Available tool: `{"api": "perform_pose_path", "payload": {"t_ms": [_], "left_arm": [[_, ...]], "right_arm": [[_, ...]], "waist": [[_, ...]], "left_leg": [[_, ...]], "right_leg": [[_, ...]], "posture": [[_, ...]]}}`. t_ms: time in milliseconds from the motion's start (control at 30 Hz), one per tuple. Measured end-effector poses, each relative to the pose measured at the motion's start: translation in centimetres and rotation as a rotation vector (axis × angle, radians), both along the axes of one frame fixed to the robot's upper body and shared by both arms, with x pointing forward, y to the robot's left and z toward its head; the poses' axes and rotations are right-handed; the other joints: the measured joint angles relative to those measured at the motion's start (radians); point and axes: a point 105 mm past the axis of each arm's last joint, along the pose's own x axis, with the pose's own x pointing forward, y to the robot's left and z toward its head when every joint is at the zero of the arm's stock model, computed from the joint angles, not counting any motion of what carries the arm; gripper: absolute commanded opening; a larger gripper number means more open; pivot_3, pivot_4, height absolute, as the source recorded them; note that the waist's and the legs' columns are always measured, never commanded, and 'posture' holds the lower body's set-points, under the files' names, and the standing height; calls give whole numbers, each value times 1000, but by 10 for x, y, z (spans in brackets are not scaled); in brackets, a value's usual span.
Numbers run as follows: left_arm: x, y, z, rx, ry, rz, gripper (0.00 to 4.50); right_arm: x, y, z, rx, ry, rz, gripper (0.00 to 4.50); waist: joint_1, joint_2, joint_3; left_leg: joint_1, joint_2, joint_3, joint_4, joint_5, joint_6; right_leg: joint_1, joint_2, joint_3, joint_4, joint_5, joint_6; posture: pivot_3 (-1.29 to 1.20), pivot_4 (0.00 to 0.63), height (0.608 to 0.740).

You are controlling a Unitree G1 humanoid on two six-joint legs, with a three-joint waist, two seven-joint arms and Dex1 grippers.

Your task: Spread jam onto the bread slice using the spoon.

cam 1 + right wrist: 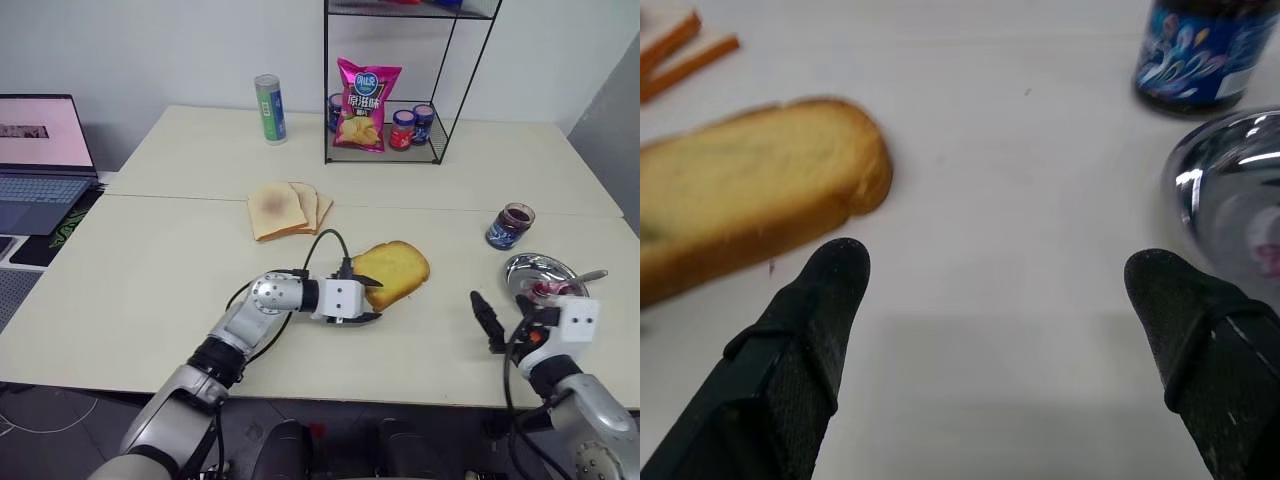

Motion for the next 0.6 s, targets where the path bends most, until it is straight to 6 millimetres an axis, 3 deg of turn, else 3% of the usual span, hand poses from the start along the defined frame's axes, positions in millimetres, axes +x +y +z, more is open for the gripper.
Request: {"api": "perform_pose_path", "payload": {"t_ms": [33, 133, 233, 367, 600], "left_arm": [[-4, 9, 0, 27, 23, -4, 3419], [-12, 19, 4, 40, 132, 6, 3875], [-11, 9, 37, -163, 287, 63, 4441], [-19, -20, 71, -344, 485, 42, 4484], [-26, -51, 89, -416, 627, 23, 4484]], "right_arm": [[1, -8, 8, 53, -31, -46, 4500], [7, -28, 24, 168, -100, -138, 4500], [12, -55, 33, 249, -134, -261, 4500], [23, -81, 30, 339, -121, -376, 4500], [26, -121, 22, 388, -92, -520, 4500]], "waist": [[-1, 0, 0], [0, 1, 0], [5, 1, 0], [2, 1, 0], [-1, 5, -1]], "left_leg": [[0, 0, 0, 0, 0, 0], [0, -1, 0, 1, 0, 0], [-1, -1, 0, 1, 0, 0], [-1, -2, 0, 1, 0, 0], [0, -2, 0, 0, 0, 0]], "right_leg": [[0, 0, 0, 0, 0, 0], [0, -1, 1, -1, 0, 0], [0, -1, 1, -1, 0, 0], [1, 0, 2, -1, 0, 0], [0, 2, 3, 0, -1, 2]], "posture": [[0, 150, 740], [0, 150, 740], [0, 150, 740], [0, 150, 740], [0, 150, 740]]}}
